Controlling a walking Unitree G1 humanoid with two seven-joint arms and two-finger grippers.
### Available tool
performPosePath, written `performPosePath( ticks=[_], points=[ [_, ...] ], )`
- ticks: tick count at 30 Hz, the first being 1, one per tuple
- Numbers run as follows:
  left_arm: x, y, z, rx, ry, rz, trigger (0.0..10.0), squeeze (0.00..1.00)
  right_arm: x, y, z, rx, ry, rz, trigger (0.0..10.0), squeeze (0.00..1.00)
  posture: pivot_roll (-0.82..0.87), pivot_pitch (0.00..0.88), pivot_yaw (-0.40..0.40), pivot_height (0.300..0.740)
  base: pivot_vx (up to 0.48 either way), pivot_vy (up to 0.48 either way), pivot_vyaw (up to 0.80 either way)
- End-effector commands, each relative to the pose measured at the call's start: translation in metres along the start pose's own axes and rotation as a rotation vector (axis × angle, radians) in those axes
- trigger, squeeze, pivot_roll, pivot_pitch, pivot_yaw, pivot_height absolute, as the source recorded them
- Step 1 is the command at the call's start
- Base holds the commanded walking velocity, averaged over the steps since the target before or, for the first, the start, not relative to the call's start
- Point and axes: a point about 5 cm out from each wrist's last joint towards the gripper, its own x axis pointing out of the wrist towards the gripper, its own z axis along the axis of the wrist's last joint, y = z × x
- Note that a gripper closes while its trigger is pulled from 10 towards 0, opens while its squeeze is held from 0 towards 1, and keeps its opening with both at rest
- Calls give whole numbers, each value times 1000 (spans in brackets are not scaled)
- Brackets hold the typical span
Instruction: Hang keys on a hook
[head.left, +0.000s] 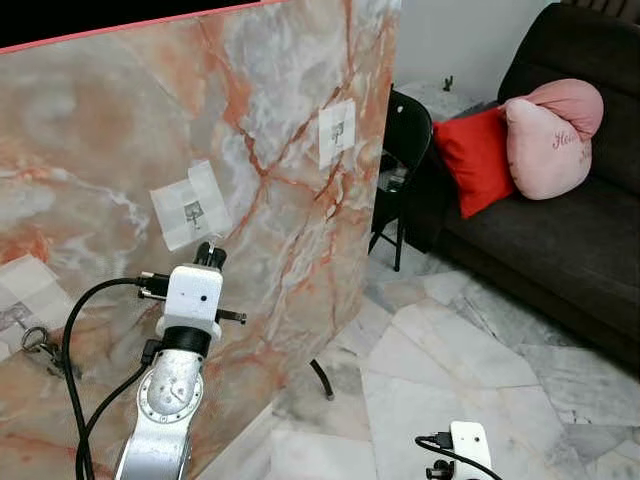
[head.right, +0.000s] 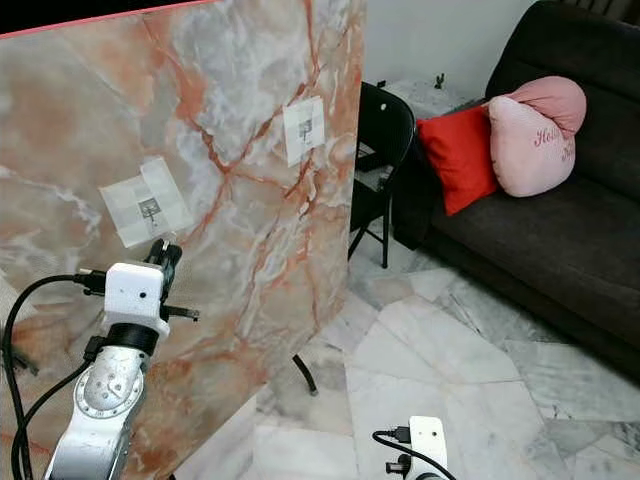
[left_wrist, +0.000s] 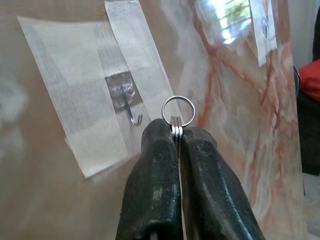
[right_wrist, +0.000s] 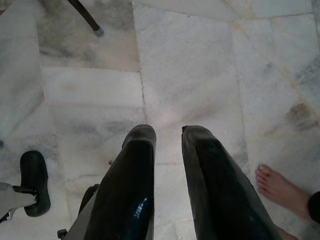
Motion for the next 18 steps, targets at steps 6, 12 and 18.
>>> performPosePath(
  ticks=[6,12,18],
  points=[
    [9,-7,-1,10,31,8,10000,0,0,-2,0,-11,11,-5,10000,0,70,0,-77,740,0,0,0],
    [13,-1,-2,29,65,68,10000,0,0,-2,0,-10,11,-6,10000,0,68,0,-76,740,0,0,0],
    [13,6,-3,58,79,117,10000,0,0,-2,0,-10,12,-5,10000,0,68,0,-75,740,0,0,0]
  ],
)
